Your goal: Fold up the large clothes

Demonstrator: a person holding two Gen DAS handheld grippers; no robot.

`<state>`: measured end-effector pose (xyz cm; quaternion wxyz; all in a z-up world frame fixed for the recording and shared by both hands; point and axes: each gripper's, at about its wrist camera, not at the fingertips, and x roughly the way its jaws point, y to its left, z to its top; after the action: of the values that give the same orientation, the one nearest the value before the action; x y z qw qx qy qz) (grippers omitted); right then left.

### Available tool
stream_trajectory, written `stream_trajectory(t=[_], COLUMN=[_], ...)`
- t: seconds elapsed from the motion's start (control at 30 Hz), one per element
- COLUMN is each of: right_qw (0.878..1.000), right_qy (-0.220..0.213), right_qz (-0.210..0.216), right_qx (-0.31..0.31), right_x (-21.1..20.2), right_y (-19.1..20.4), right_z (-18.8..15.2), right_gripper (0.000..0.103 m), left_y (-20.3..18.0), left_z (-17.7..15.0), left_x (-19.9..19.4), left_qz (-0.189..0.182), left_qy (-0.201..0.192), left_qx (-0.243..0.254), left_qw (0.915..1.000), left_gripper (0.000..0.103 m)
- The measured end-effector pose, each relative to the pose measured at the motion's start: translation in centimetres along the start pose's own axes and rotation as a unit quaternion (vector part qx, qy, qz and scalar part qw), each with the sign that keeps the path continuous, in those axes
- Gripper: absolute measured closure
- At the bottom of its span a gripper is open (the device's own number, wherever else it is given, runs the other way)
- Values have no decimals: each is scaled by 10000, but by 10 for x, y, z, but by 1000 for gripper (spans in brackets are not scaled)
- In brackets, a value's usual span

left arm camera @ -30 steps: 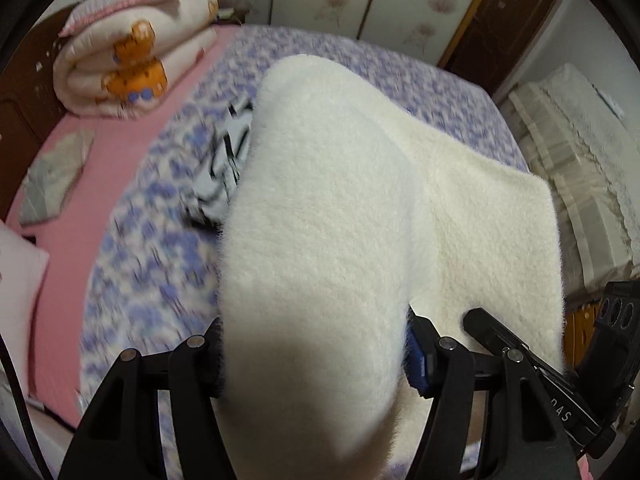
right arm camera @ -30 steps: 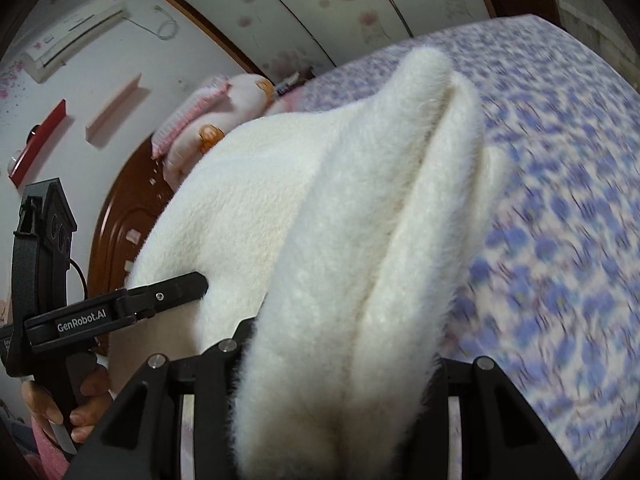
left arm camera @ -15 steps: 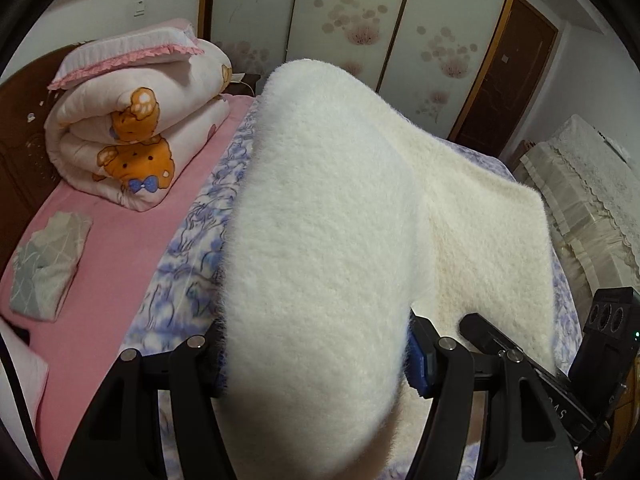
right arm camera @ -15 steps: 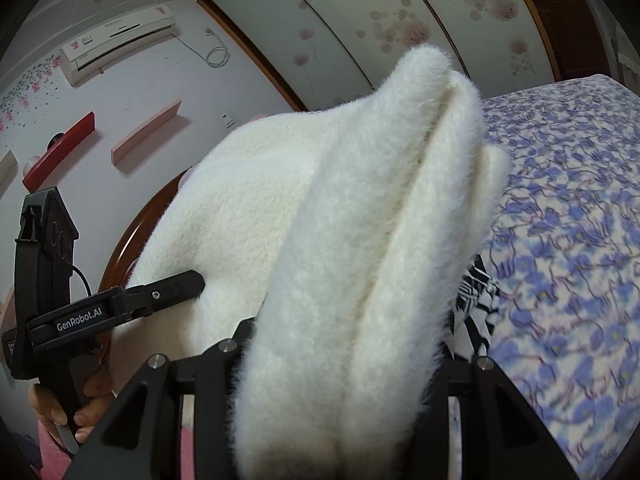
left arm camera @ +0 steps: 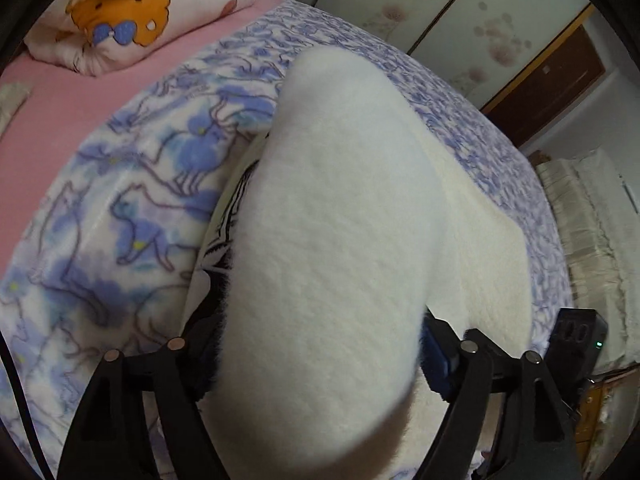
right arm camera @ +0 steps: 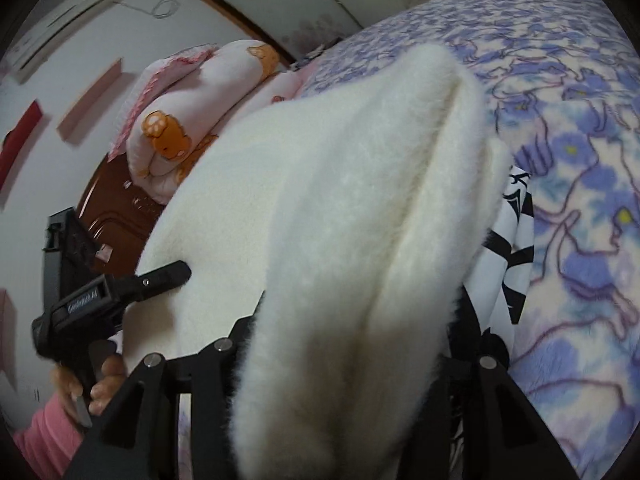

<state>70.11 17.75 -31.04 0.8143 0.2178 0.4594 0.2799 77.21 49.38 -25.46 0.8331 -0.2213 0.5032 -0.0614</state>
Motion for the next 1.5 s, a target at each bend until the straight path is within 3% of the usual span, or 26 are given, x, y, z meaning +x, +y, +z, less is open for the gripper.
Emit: stream_trajectory(t=[0.13, 0.23, 0.37, 0.5, 0.57, 0.6, 0.7, 0.83, 0.97, 1.1, 1.27, 1.5], right_qw=[9990, 9998, 9976, 9925, 9865, 9808, 9814, 9721, 9683, 9645, 9577, 9526], right_qy=[121, 163, 119, 146, 340, 531, 641, 675, 632, 598, 489, 604], right_qz=[401, 133, -598, -1092, -1480, -1779, -1773, -2221, -2416, -2565, -2780, -2865], right_qx=[162, -4, -316, -535, -607, -603, -368, -342, -93, 213, 562, 829], right_x=[-8, -19, -38, -67, -80, -83, -104, -144, -194, -244, -311, -408], right_y=[-20, -12, -1, 16, 21, 21, 19, 32, 43, 51, 55, 49], right_z=[-4, -6, -12, -26, -40, -49, -76, -114, -166, -224, -294, -382], right_gripper=[51, 44, 36, 36, 31, 31, 31, 31, 31, 28, 17, 15], left_y=[6, -3, -11, -24, -21, -16, 1, -9, -30, -55, -79, -138], left_z=[-4, -20, -44, -76, -88, -91, -97, -125, -171, -237, -342, -491], left_x=[7, 2, -17, -65, -81, -84, -100, -149, -167, -171, -187, -223], left_qz=[-121, 60, 257, 1166, 1901, 2080, 2134, 1860, 1859, 1787, 1762, 1483], left_qy=[66, 71, 260, -29, -110, -50, 140, -357, -372, -9, 560, 1076], left_qx=[-73, -87, -659, -247, 13, 39, -436, -1084, -1139, -1112, -1058, -1100], left_qw=[9999, 9999, 9972, 9929, 9817, 9781, 9759, 9759, 9752, 9776, 9771, 9769], left_gripper=[13, 9, 9, 10, 10, 9, 16, 16, 16, 16, 16, 16])
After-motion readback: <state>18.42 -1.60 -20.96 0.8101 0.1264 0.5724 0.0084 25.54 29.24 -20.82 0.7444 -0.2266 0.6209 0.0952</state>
